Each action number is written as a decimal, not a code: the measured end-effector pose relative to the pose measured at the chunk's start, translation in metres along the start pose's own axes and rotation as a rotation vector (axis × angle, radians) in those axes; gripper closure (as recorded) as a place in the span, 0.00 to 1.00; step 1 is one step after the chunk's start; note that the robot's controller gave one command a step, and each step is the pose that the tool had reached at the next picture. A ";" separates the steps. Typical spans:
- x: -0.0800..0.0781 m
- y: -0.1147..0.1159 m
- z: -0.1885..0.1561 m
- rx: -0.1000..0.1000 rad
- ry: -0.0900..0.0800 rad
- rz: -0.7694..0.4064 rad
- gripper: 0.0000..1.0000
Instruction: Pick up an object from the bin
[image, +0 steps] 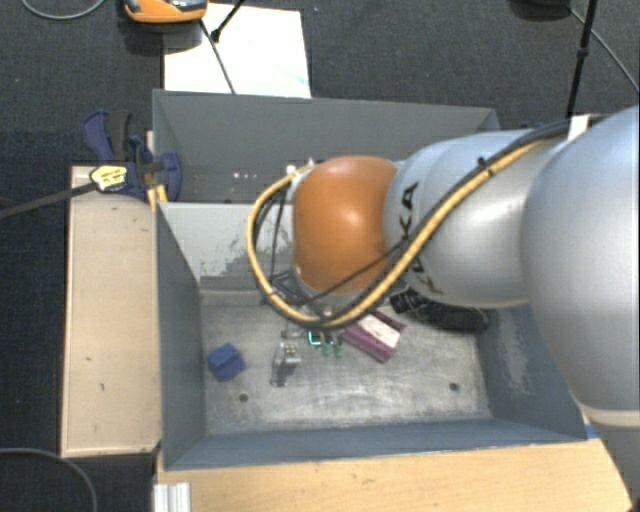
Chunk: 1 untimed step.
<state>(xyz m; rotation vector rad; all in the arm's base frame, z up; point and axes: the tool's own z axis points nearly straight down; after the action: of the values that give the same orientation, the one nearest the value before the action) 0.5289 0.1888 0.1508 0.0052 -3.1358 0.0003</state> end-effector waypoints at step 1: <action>0.042 0.053 0.081 -0.002 -0.010 -0.153 0.00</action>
Offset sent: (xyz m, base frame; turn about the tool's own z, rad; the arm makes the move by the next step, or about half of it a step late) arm -0.0426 0.0504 -0.0808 -0.1520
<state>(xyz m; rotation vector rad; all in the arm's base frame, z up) 0.4868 0.2415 0.0697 0.2456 -3.1363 -0.0042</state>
